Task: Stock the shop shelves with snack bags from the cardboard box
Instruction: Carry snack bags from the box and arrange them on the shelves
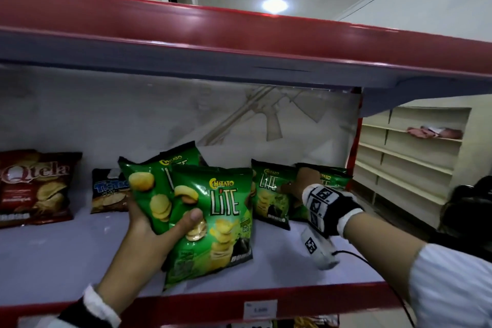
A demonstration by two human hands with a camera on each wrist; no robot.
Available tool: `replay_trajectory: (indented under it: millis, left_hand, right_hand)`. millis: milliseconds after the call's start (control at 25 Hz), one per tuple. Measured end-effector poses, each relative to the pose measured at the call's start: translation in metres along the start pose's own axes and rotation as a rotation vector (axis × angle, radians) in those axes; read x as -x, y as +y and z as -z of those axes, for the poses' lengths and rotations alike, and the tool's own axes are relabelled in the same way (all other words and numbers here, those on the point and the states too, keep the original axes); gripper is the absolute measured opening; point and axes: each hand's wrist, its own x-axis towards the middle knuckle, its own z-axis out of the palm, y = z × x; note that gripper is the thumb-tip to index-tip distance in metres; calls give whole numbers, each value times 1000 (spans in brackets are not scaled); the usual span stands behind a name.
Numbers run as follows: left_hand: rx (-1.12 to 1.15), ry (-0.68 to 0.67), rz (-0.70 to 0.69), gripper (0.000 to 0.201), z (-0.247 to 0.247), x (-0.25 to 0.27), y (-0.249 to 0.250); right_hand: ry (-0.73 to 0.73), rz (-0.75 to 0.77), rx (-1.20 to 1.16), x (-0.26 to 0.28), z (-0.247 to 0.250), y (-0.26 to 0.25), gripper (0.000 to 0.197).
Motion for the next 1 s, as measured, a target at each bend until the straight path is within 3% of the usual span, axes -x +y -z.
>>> replay_trajectory:
  millis: [120,160,240,320,400,480,600,760,920,1000]
  left_hand:
    - [6,-43,16,87,-23,-3,10]
    - [12,-47,13,80,-32,-5,14]
    - [22,-22,-17,67,-49,-11,18]
    - [52,-1,-7,65,-69,-21,22]
    - [77,-13,19,65,-90,-31,28]
    - [100,-29,32,66,-110,-41,30]
    - [89,-117,67,77,-137,-46,27]
    - [2,-121,182,59,-162,-53,-1]
    - [-173,-216,400,85,-176,-60,-27]
    - [-409,-278,511,98,-184,-64,-32]
  right_hand:
    - [25,8,187,5,7,3,53]
    - [35,30,151,10,15,3,55]
    - [-73,130,-246,21,36,6,57]
    - [-340,294,-774,42,59,12,48]
    - [-503,426,-949,58,77,23,54]
    - [-469,459,-847,65,85,36,68]
    - [-383,354,-745,56,93,59,81]
    - [-318,203,-641,33,94,98,70]
    - [-364,115,-508,15,81,126,38]
    - [-384,71,-489,10,75,131,33]
